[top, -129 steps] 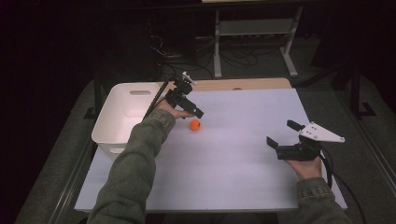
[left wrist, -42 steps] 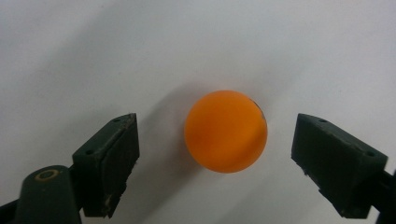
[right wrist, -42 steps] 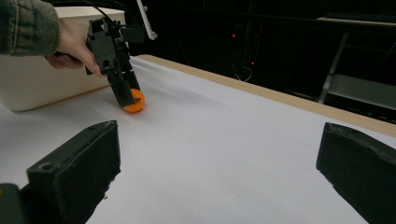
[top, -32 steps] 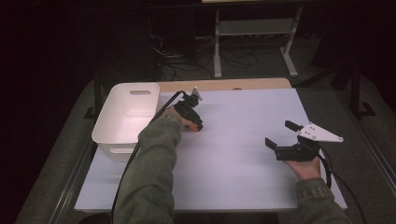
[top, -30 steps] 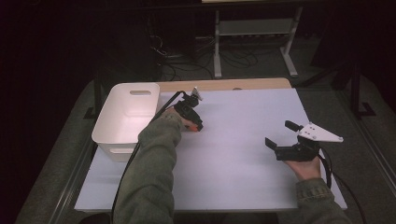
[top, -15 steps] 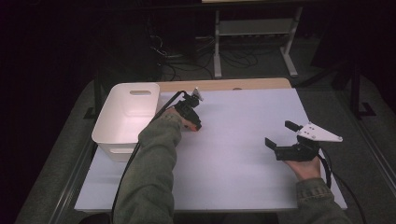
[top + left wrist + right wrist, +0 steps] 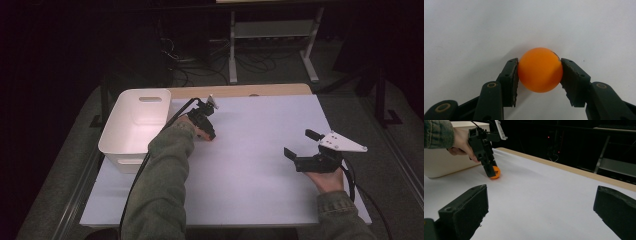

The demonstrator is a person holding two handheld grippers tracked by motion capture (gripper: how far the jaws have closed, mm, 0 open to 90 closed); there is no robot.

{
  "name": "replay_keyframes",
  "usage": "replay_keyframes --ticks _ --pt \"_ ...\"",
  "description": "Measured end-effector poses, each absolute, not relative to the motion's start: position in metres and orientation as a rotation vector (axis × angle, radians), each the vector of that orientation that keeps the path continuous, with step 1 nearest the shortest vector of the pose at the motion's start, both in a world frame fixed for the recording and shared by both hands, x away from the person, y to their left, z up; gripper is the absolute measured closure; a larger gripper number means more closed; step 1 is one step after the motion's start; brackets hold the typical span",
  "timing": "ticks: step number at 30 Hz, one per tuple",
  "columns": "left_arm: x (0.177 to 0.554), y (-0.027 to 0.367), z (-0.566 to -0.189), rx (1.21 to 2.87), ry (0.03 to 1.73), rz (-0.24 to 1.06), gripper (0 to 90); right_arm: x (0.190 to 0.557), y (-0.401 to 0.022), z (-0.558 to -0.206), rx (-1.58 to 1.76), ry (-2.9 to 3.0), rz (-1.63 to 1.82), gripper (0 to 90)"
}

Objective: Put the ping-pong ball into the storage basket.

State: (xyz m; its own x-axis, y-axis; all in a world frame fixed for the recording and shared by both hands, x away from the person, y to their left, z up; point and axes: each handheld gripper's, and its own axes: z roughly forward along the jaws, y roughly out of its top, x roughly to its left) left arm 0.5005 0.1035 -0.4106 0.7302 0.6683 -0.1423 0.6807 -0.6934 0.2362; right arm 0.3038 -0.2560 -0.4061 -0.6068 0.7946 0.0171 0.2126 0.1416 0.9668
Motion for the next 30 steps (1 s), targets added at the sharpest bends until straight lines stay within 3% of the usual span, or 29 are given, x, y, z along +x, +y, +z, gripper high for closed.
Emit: replay_keyframes --ticks 30 --pt "0.49 0.103 -0.359 2.672 0.982 -0.035 50.5 0.302 -0.256 -0.406 0.957 1.913 1.481 0.0"
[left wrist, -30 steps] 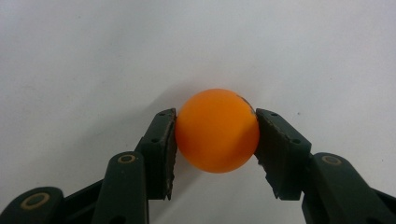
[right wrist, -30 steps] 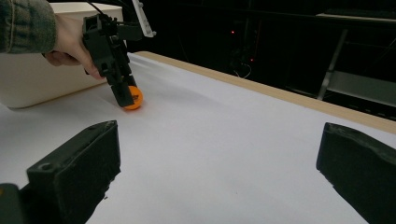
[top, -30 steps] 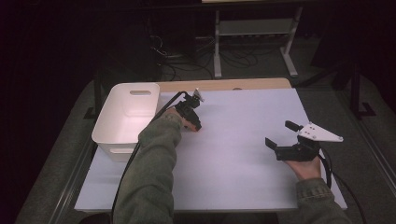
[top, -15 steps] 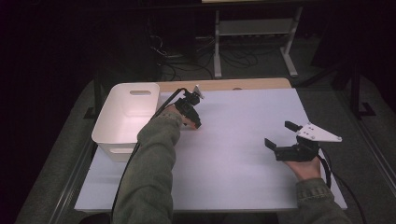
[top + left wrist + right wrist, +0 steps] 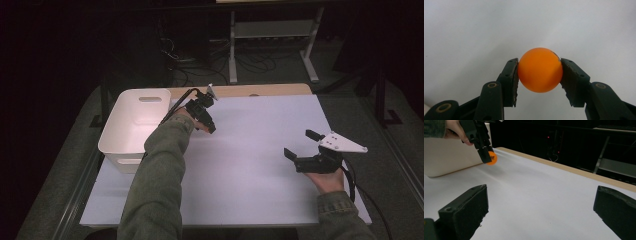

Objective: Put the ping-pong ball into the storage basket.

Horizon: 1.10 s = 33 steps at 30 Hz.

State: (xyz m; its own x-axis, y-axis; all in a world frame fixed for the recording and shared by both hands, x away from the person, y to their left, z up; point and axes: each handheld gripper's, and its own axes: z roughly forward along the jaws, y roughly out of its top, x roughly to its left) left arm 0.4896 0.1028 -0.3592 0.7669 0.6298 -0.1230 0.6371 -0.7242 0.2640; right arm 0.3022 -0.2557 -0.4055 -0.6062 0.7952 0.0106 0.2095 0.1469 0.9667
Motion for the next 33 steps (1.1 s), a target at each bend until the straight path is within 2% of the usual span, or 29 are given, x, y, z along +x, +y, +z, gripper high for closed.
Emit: replay_keyframes --ticks 10,33 --pt "0.485 0.116 -0.339 2.65 1.007 -0.038 50.5 0.302 -0.255 -0.406 0.948 1.918 1.476 0.0" --pt "0.472 0.12 -0.293 2.708 0.846 -0.001 50.6 0.301 -0.256 -0.406 0.967 1.915 1.474 0.0"
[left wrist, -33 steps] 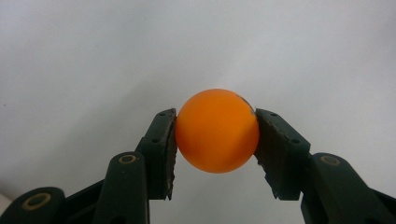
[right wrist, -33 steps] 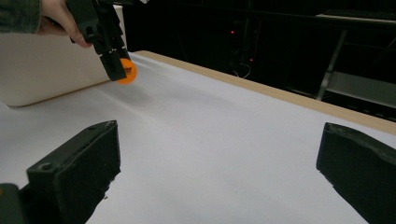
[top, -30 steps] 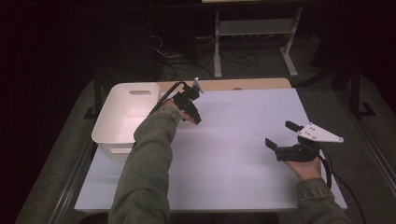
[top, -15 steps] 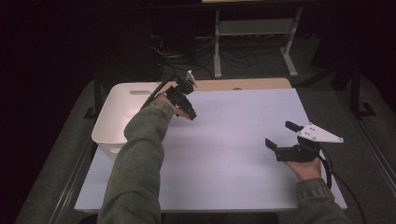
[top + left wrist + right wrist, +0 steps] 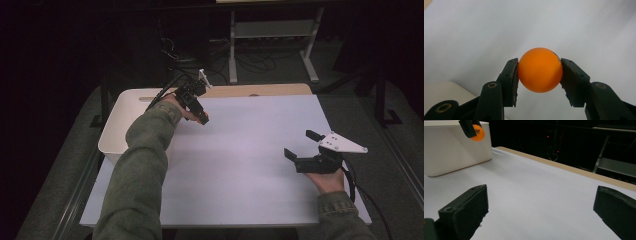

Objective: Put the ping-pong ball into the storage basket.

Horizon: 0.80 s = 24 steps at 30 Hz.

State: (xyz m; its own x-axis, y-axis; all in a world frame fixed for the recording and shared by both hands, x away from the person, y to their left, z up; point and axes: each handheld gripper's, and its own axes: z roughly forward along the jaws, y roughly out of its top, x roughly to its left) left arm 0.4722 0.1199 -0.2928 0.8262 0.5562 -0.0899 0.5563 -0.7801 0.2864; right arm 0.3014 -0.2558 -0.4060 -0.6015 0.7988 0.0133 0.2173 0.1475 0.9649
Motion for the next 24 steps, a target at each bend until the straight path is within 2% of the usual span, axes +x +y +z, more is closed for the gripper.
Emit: replay_keyframes --ticks 24 --pt "0.452 0.139 -0.248 2.688 0.756 0.054 50.6 0.3 -0.263 -0.405 0.999 1.873 1.494 0.0"
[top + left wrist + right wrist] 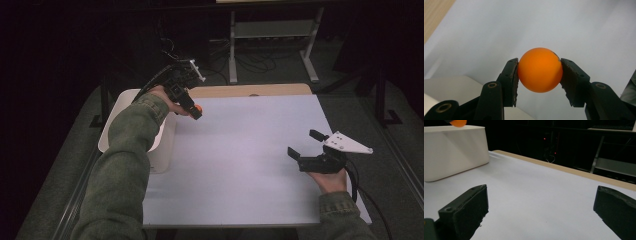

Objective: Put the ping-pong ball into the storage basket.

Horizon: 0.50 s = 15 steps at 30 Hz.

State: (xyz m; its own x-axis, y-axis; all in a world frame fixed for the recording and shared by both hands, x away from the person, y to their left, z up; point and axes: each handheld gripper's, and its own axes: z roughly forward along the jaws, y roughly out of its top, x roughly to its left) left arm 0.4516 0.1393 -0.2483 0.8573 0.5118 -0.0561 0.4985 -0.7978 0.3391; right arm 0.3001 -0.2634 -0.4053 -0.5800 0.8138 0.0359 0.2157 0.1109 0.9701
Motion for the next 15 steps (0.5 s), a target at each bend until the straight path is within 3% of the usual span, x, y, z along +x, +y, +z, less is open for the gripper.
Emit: replay_keyframes --ticks 15 --pt "0.44 0.14 -0.233 2.699 0.713 0.084 50.6 0.3 -0.264 -0.407 0.996 1.868 1.479 0.0"
